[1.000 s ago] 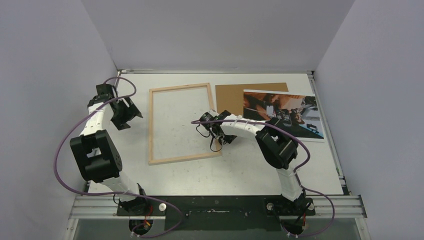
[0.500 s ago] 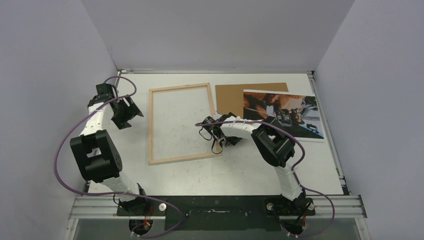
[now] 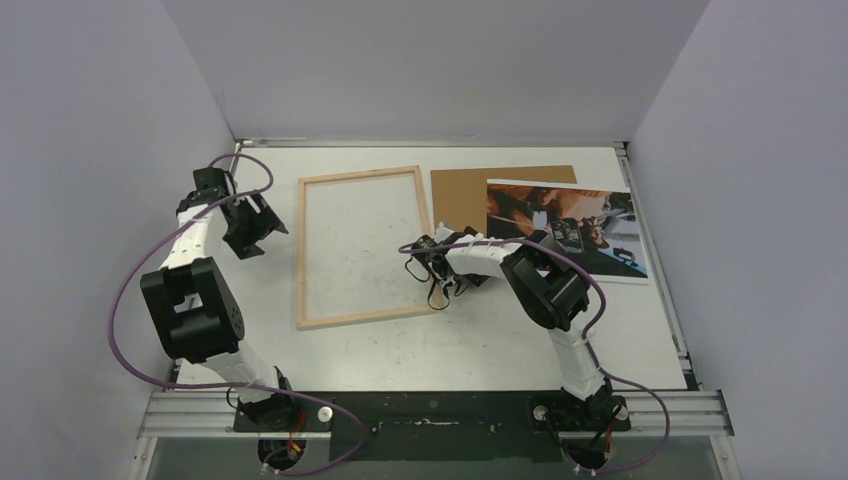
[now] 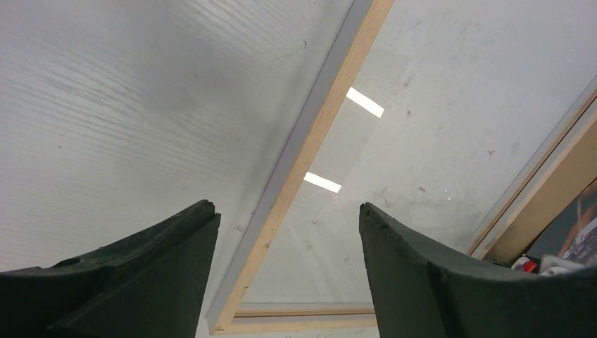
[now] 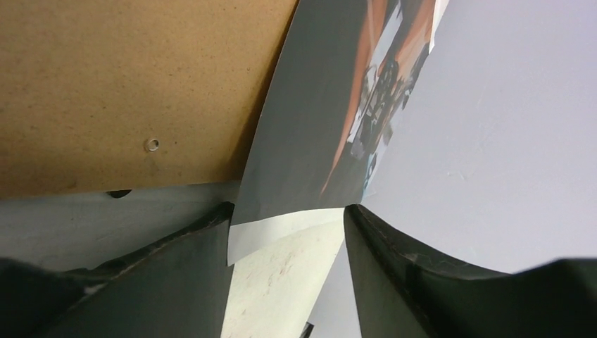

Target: Put the photo into the frame

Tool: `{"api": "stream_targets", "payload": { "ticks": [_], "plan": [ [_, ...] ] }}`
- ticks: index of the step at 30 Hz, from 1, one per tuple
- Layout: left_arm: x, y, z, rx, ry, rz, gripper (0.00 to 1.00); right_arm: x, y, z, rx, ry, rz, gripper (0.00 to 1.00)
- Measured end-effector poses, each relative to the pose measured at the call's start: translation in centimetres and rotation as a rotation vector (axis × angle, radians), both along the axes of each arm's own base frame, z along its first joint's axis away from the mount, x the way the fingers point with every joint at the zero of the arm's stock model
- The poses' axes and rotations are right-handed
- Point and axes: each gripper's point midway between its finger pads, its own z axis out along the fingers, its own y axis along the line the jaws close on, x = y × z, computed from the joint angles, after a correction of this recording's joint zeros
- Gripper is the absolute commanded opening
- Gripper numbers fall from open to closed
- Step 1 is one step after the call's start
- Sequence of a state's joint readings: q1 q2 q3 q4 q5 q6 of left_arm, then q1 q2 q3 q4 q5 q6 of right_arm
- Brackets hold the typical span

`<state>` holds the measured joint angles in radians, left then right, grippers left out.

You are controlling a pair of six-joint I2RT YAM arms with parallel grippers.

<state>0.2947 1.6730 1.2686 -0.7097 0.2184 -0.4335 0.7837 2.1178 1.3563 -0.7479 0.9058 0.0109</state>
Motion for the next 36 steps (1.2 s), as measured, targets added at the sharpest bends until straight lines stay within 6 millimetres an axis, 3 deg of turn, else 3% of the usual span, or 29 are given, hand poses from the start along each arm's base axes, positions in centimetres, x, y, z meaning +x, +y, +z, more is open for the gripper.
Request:
{"api": "stream_targets", "payload": {
  "ticks": [6, 11, 17, 20, 28, 36],
  "plan": [
    [0.1, -0.2, -0.5, -0.019, 0.009, -0.002, 0.71, 0.2, 0.0, -0.6, 0.012, 0.001, 0.006, 0.27],
    [0.4, -0.4, -0.5, -0.031, 0.005, -0.004, 0.71, 0.3, 0.5, -1.1, 0.033, 0.032, 0.028, 0.01],
    [0.6, -0.4, -0.2, -0.034, -0.003, -0.005, 0.71, -0.2, 1.0, -1.7, 0.076, 0.079, 0.038, 0.00],
    [0.9, -0.5, 0.1, -0.039, -0.012, -0.005, 0.71, -0.4, 1.4, -1.1, 0.118, 0.094, 0.041, 0.00],
    [1.0, -0.7, 0.2, -0.056, -0.018, -0.007, 0.71, 0.7, 3.6, 3.5, 0.336, 0.042, 0.015, 0.00],
    [1.2, -1.9, 1.5, -0.104, -0.054, -0.018, 0.71, 3.8, 5.8, 8.7, 0.601, -0.060, -0.077, 0.00]
  ]
}}
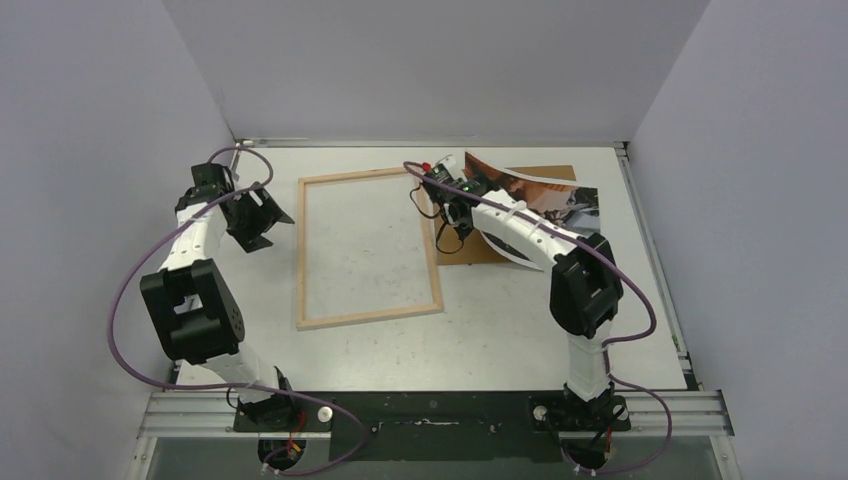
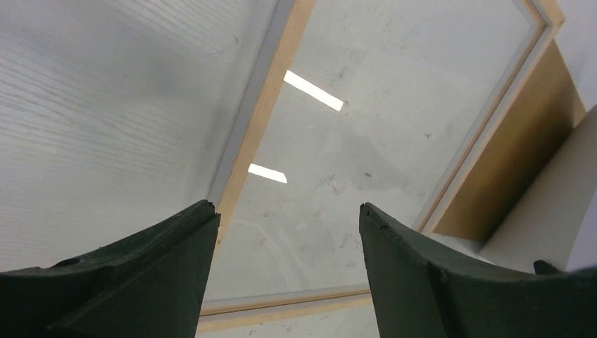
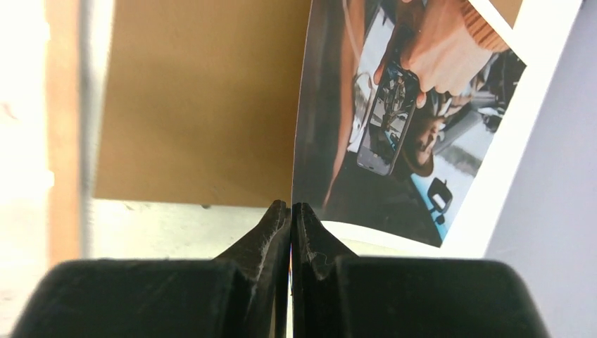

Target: Put the photo into the frame

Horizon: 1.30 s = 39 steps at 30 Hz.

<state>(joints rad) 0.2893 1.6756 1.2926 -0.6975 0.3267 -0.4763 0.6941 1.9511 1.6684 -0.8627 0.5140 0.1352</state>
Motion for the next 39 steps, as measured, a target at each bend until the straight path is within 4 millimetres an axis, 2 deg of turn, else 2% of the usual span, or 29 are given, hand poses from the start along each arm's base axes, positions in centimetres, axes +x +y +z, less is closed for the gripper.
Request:
{"api": "stream_targets", "payload": {
  "ticks": [5, 10, 15, 18, 23, 31, 35, 39],
  "plan": [
    [0.5, -2.6, 1.5, -0.096, -0.059, 0.009, 0.71, 2.0, 2.0, 4.1, 0.196, -0.073, -0.061, 0.00],
    [0.4, -7.2, 2.5, -0.191, -0.113, -0.030, 0.72, 3.4, 3.3, 9.4, 0.386, -0.173, -0.110, 0.00],
    [1.2, -12.4, 5.3, -0.197, -0.241, -0.173, 0.72, 3.8, 4.1, 14.4, 0.582, -0.249, -0.147, 0.00],
    [1.1, -14.5, 6.7, -0.225, -0.279, -0.205, 0.72, 4.4, 4.1, 16.6, 0.675, -0.288, -0.172, 0.00],
    [1.5, -16.5, 8.2, -0.391, -0.233, -0.064, 0.72, 5.7, 4.7, 19.7, 0.828, -0.357, -0.213, 0.00],
    [2.0, -20.5, 11.6, -0.778, -0.162, 0.224, 0.73, 7.2, 6.3, 25.3, 1.097, -0.466, -0.272, 0.00],
    [2.5, -22.4, 13.1, -0.938, -0.112, 0.334, 0.74, 7.5, 6.9, 27.2, 1.194, -0.498, -0.297, 0.00],
    [3.4, -23.5, 14.8, -1.036, -0.104, 0.394, 0.74, 7.4, 7.3, 28.0, 1.249, -0.501, -0.302, 0.00]
  ]
}}
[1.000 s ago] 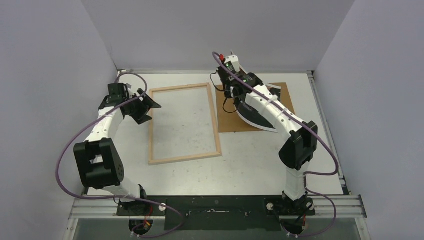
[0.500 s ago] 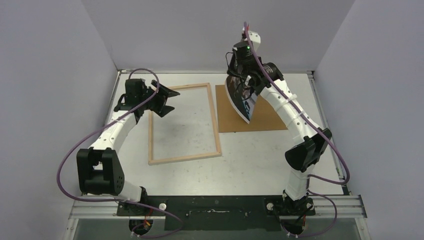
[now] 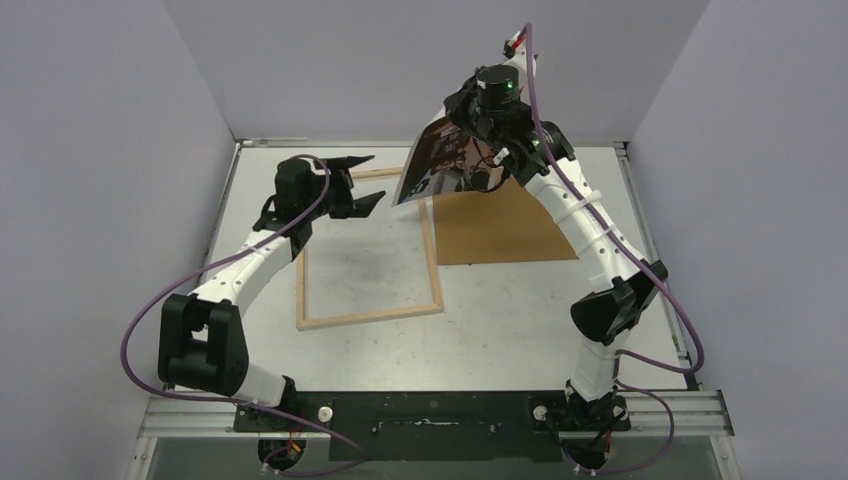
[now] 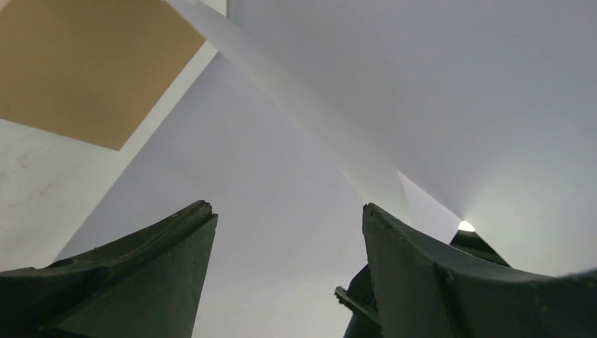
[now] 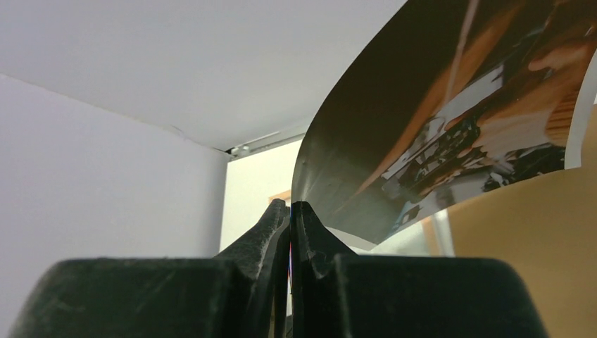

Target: Put the photo into the frame

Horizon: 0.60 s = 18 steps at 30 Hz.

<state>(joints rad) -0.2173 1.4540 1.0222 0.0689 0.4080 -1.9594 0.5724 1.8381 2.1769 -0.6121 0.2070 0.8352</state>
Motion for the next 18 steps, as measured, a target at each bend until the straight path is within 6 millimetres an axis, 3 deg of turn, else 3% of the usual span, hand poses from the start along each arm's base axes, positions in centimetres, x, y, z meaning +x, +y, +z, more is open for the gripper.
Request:
{"api": "stream_targets", "payload": {
  "ticks": [9, 18],
  "plan": [
    [4.0, 0.0, 2.8, -0.077, -0.030, 0.104, 0.72, -1.7, 1.8, 1.9, 0.101, -0.032, 0.054, 0.00],
    [3.8, -1.9, 3.7, -0.098, -0.057, 0.084, 0.71, -2.5, 2.2, 3.5, 0.146, -0.076, 0.067, 0.00]
  ]
}}
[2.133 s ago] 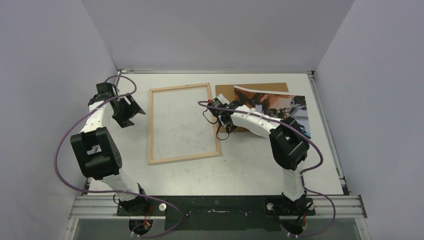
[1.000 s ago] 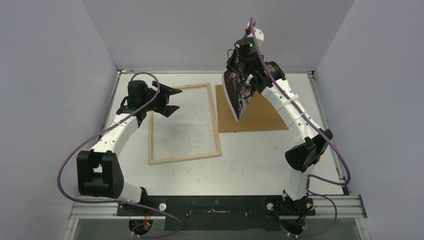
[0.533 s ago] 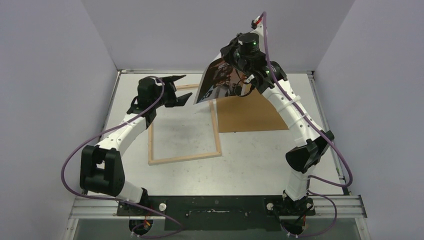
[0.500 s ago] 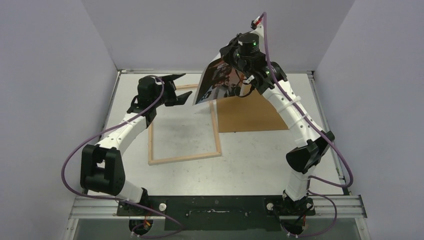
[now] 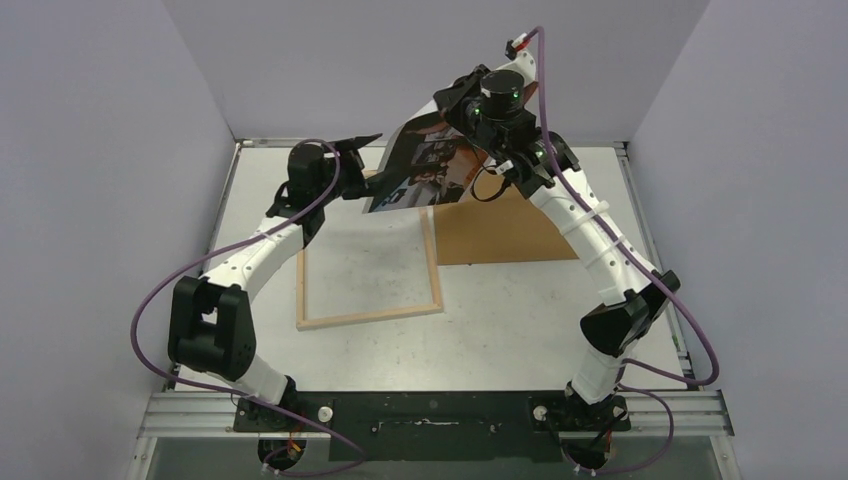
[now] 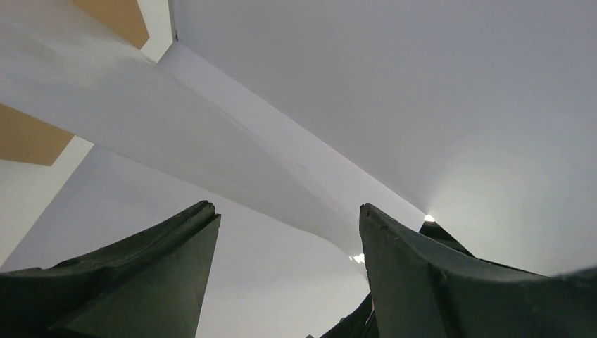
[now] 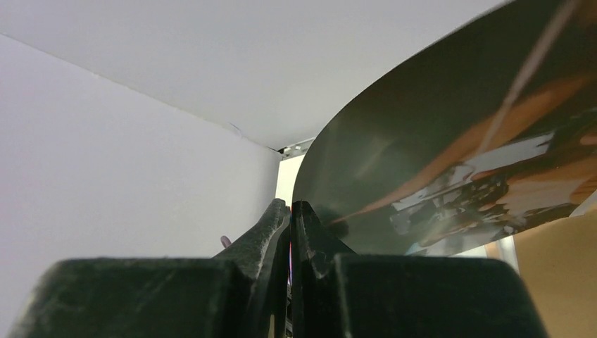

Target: Put the photo into the frame

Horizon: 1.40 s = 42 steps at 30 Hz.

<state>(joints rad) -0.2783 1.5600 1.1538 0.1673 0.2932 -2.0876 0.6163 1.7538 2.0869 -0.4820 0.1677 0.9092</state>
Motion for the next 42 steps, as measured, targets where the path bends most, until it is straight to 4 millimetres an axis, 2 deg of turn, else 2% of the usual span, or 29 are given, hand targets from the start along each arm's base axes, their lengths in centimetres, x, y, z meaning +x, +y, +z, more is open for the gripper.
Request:
{"api": "stream_targets", "payload": {
  "ticks": [11, 15, 23, 35, 42],
  "plan": [
    [-0.6, 0.7, 1.1, 0.000, -0.026, 0.033, 0.70, 0.1, 1.7, -1.5, 0.004, -0.003, 0.047, 0.00],
    [-0.5, 0.7, 1.2, 0.000, -0.026, 0.033, 0.66, -0.1, 1.9, -1.2, 0.012, -0.012, 0.064, 0.00],
    [0.1, 0.6, 2.3, -0.009, -0.048, 0.037, 0.43, -0.5, 2.1, -0.9, 0.021, -0.026, 0.085, 0.00],
    [0.9, 0.7, 3.4, -0.014, -0.077, 0.057, 0.29, -1.3, 1.7, -1.6, 0.018, -0.017, 0.095, 0.00],
    [1.1, 0.5, 3.3, -0.013, -0.076, 0.056, 0.19, -1.9, 1.5, -1.5, 0.025, -0.025, 0.104, 0.00]
  ]
}}
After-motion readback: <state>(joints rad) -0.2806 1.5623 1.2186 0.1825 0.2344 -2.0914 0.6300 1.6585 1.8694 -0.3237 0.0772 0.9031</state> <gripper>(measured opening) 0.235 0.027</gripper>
